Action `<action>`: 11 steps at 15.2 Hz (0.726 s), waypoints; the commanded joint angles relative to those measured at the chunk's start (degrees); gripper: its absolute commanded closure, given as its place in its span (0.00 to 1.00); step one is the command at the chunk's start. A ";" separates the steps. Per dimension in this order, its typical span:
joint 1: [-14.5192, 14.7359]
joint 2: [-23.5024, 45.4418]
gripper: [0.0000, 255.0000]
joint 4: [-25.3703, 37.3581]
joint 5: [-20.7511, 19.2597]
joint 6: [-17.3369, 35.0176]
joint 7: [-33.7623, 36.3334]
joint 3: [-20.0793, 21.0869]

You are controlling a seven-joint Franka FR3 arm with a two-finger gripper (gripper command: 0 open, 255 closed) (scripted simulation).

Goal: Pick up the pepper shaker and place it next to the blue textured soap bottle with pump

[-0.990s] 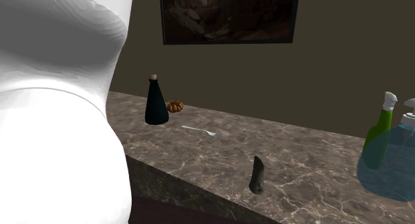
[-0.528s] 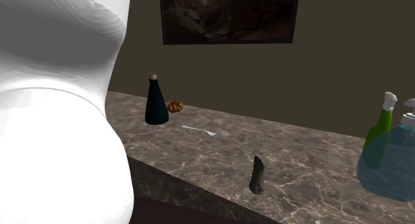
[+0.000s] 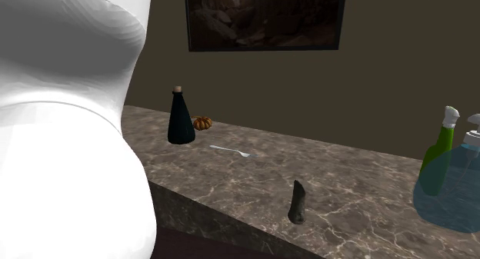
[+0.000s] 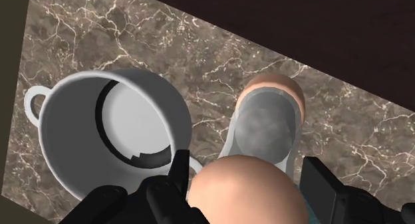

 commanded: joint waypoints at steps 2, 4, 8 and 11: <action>0.08 0.24 1.00 -1.99 0.32 2.19 -0.26 0.15; 0.07 0.53 1.00 -3.21 0.64 3.62 -0.49 0.28; -0.04 1.28 1.00 -5.45 1.42 6.40 -1.04 0.61; -0.19 1.98 1.00 -6.97 2.13 8.43 -1.52 0.91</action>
